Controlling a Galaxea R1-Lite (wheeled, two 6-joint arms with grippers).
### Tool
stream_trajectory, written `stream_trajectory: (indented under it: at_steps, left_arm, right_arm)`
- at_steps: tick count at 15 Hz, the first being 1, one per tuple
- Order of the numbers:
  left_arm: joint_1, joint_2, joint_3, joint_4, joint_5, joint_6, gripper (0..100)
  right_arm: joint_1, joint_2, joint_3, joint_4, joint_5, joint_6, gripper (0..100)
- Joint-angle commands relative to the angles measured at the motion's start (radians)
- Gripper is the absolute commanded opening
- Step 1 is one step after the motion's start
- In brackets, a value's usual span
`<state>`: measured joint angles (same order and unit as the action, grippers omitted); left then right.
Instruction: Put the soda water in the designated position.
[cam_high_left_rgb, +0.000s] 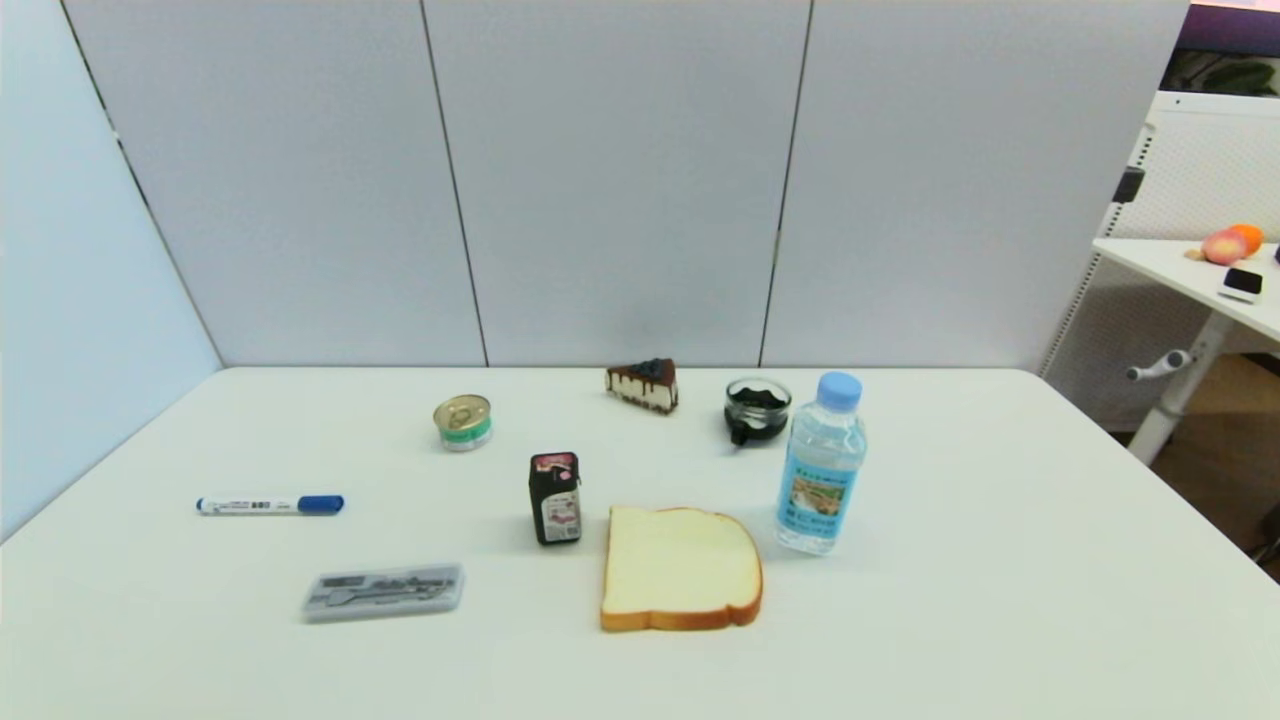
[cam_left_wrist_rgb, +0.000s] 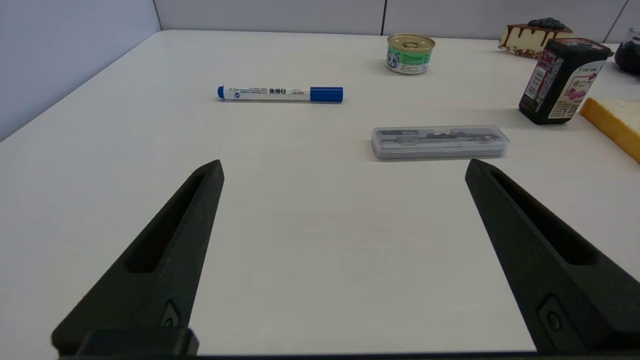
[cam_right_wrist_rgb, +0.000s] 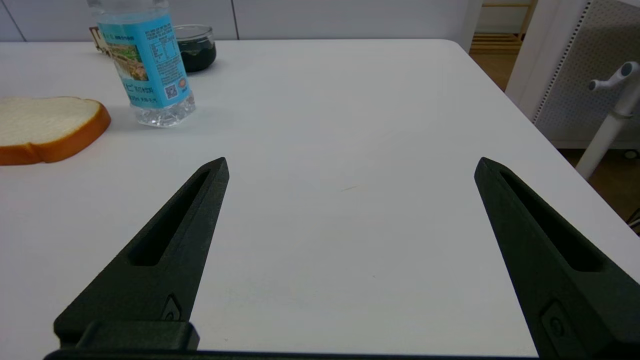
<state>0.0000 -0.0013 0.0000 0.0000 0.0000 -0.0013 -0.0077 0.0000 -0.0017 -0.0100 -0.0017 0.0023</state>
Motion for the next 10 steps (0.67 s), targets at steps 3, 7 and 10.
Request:
stream_trajectory:
  at_steps: [3,7,10]
  left_arm:
    - [0.0,0.001,0.0,0.0,0.0,0.0,100]
    - [0.0,0.001,0.0,0.0,0.0,0.0,100]
    - [0.0,0.001,0.0,0.0,0.0,0.0,100]
  right_arm:
    - [-0.002,0.002,0.0,-0.001,0.0,0.001,100]
    - [0.0,0.0,0.0,-0.001,0.0,0.001,100]
    - [0.0,0.002,0.0,-0.001,0.0,0.001,100]
